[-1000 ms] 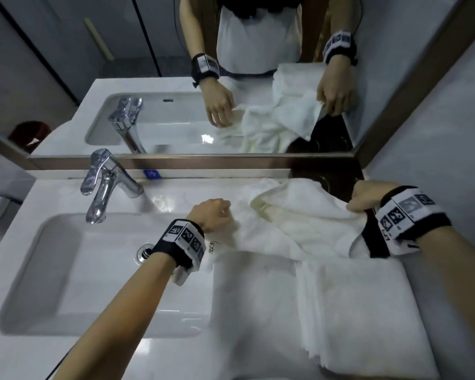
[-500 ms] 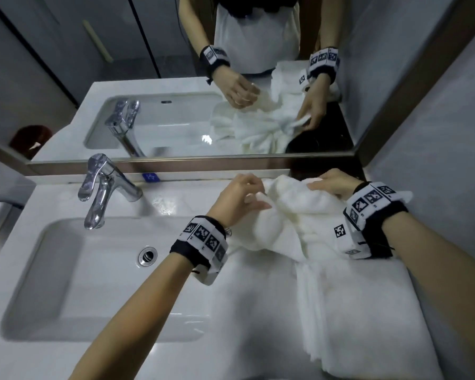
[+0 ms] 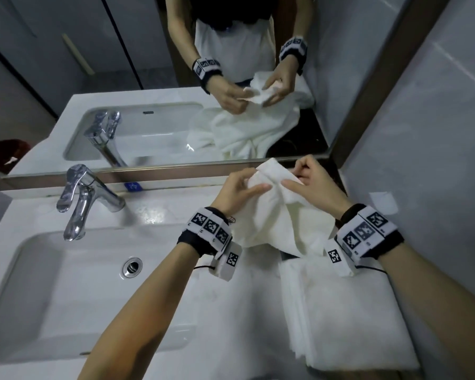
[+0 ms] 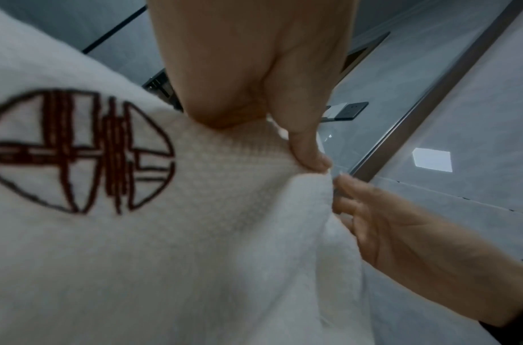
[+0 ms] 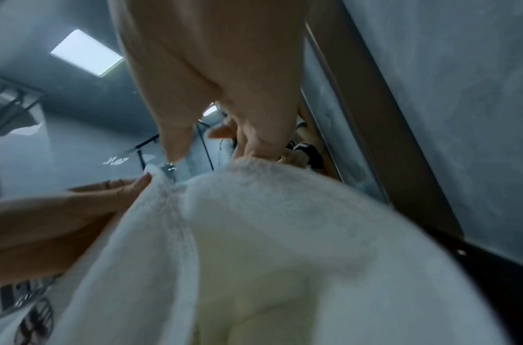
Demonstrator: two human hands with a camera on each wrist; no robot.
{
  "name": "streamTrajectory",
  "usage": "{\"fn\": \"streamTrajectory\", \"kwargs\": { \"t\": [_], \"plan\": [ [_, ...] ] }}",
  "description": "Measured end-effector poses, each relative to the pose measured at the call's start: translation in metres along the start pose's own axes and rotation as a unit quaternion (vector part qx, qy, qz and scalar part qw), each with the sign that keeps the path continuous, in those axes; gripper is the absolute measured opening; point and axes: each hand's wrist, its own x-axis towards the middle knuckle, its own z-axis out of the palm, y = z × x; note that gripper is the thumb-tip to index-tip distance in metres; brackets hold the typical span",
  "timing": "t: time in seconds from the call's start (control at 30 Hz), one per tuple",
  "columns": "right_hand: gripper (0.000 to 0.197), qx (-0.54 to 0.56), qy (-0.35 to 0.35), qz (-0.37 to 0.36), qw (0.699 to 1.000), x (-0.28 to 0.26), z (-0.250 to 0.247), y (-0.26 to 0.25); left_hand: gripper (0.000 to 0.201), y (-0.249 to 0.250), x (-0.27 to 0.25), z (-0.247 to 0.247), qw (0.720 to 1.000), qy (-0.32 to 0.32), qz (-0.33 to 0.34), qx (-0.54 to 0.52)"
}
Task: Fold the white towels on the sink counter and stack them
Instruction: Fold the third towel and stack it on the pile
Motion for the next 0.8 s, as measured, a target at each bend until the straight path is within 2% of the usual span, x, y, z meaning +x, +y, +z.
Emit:
{"fn": "streamTrajectory", "kwargs": {
  "t": [0.07, 0.13, 0.2, 0.27, 0.3, 0.4, 0.57, 0.63, 0.7, 0.8],
  "plan": [
    [0.027, -0.008, 0.007, -0.050, 0.999, -0.005, 0.001, -0.006, 0.016, 0.005, -0.002, 0.000, 1.000, 0.009, 0.026, -0.008],
    [0.024, -0.043, -0.022, -0.064, 0.997, -0.007, 0.004, -0.011, 0.014, 0.012, -0.004, -0.001, 0.999, 0.009, 0.050, -0.008],
    [0.030, -0.095, -0.057, -0.075, 0.991, -0.006, 0.006, -0.013, 0.018, 0.018, -0.004, -0.004, 0.998, 0.024, 0.063, 0.005],
    [0.030, -0.113, -0.072, -0.086, 0.987, -0.004, 0.009, -0.015, 0.013, 0.019, -0.004, -0.006, 0.997, 0.043, 0.064, 0.028],
    [0.028, -0.109, -0.079, -0.086, 0.987, -0.004, 0.010, -0.016, 0.008, 0.019, -0.006, -0.007, 0.996, 0.044, 0.067, 0.037],
    [0.024, -0.105, -0.102, -0.079, 0.986, -0.005, 0.015, -0.020, 0.016, 0.016, -0.014, -0.008, 0.997, 0.045, 0.062, 0.030],
    [0.021, -0.087, -0.056, -0.036, 0.994, -0.006, 0.011, -0.014, 0.022, 0.002, -0.031, -0.011, 0.998, 0.059, 0.013, -0.002],
    [0.023, -0.083, -0.060, -0.021, 0.994, -0.006, 0.009, -0.011, 0.020, 0.002, -0.036, -0.010, 0.999, 0.047, 0.008, -0.008],
    [0.024, -0.081, -0.074, -0.021, 0.994, -0.006, 0.008, -0.010, 0.011, 0.004, -0.036, -0.007, 0.999, 0.021, 0.025, 0.027],
    [0.020, -0.070, -0.096, -0.043, 0.992, -0.006, 0.011, -0.015, 0.011, 0.006, -0.036, -0.001, 0.986, -0.012, 0.063, 0.152]
  ]
}}
